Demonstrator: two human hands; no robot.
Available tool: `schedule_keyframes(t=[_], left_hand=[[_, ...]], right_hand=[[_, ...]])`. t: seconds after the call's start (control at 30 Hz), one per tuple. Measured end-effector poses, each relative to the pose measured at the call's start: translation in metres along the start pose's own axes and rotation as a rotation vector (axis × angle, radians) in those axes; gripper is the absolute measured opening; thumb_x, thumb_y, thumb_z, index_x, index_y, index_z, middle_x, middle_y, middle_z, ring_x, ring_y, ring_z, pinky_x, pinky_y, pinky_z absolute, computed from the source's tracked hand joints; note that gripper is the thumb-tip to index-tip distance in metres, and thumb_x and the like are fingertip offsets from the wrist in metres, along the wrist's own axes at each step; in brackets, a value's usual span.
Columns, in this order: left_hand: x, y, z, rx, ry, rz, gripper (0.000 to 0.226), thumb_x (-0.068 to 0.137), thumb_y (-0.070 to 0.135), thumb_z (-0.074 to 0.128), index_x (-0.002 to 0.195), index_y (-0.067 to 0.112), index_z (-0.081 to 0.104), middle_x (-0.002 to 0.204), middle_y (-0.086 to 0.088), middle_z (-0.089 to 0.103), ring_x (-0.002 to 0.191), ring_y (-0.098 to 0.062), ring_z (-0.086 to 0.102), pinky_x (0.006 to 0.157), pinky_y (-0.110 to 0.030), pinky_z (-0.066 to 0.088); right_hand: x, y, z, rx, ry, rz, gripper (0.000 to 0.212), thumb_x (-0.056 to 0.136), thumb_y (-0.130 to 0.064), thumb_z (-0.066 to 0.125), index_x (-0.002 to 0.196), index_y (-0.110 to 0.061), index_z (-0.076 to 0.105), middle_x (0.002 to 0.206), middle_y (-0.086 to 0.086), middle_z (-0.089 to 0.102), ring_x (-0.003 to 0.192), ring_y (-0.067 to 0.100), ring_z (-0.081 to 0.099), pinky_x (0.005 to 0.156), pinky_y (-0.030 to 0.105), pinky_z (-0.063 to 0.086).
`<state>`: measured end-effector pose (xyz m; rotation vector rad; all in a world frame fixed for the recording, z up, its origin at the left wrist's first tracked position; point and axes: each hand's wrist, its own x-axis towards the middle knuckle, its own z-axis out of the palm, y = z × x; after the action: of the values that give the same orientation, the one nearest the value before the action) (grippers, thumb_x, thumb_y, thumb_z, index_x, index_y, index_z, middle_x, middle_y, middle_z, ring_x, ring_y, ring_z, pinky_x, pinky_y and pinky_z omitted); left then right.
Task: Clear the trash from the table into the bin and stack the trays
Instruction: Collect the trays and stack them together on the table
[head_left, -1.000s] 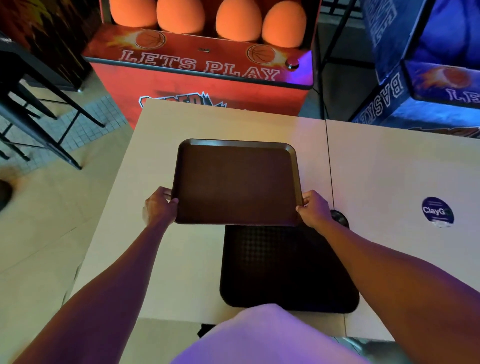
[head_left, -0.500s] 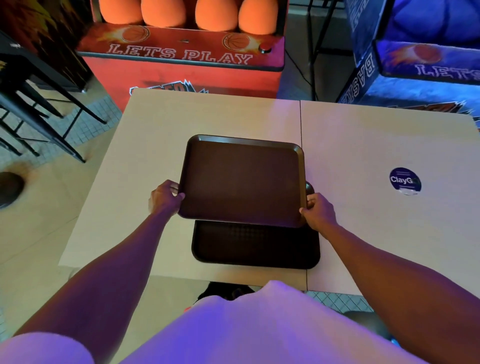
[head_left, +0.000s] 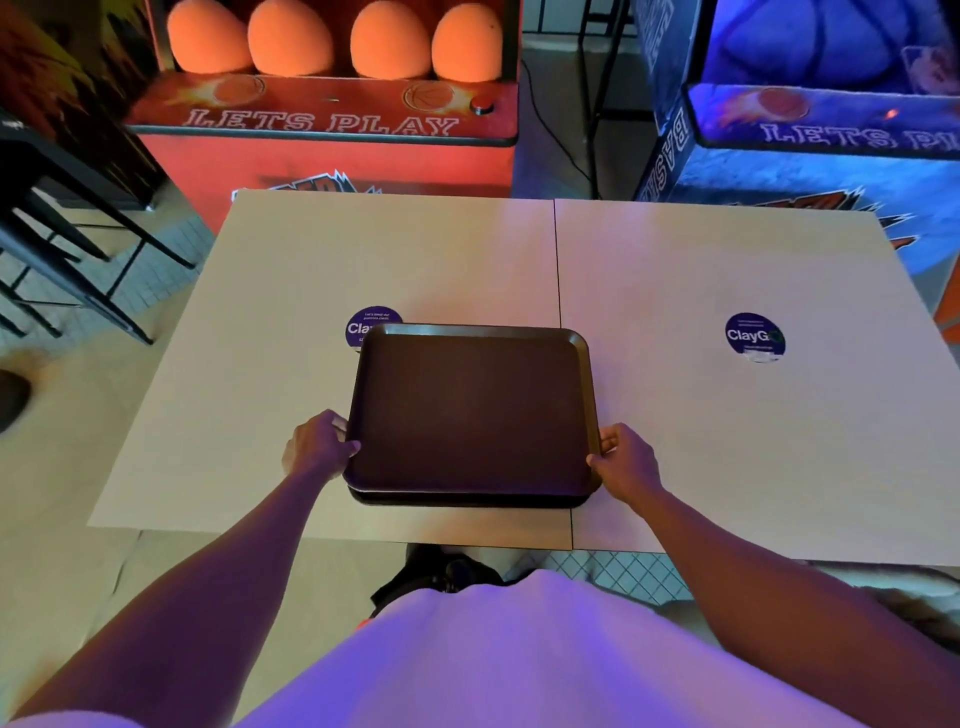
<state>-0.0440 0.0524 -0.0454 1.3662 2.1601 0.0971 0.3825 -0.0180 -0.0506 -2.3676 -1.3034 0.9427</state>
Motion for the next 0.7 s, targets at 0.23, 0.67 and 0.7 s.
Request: schedule_keyframes(t=[0.23, 0.67, 0.7], left_hand=[[-0.007, -0.007, 0.010, 0.080, -0.009, 0.014, 0.025, 0.088, 0.022, 0.079, 0.109, 0.023, 0.066, 0.113, -0.002, 0.072, 0.106, -0.030, 0.067, 0.086, -0.040, 0.054], [-0.011, -0.017, 0.027, 0.082, -0.056, 0.151, 0.057, 0.089, 0.032, 0.073, 0.141, 0.019, 0.052, 0.134, -0.005, 0.055, 0.117, -0.027, 0.064, 0.091, -0.042, 0.055], [-0.011, -0.016, 0.028, 0.078, -0.049, 0.162, 0.058, 0.089, 0.033, 0.074, 0.141, 0.019, 0.052, 0.134, -0.005, 0.054, 0.119, -0.027, 0.064, 0.092, -0.043, 0.055]], right_hand=[[-0.011, 0.003, 0.008, -0.033, 0.007, 0.008, 0.035, 0.086, -0.015, 0.079, 0.118, -0.010, 0.065, 0.112, 0.008, 0.072, 0.105, 0.028, 0.068, 0.092, 0.040, 0.056], [-0.014, -0.015, 0.018, -0.103, 0.062, -0.015, 0.041, 0.093, -0.030, 0.072, 0.127, -0.015, 0.057, 0.124, 0.004, 0.059, 0.113, 0.023, 0.066, 0.093, 0.035, 0.053], [-0.014, -0.018, 0.019, -0.091, 0.065, -0.027, 0.042, 0.093, -0.029, 0.073, 0.128, -0.015, 0.057, 0.125, 0.004, 0.059, 0.113, 0.021, 0.066, 0.093, 0.035, 0.054]])
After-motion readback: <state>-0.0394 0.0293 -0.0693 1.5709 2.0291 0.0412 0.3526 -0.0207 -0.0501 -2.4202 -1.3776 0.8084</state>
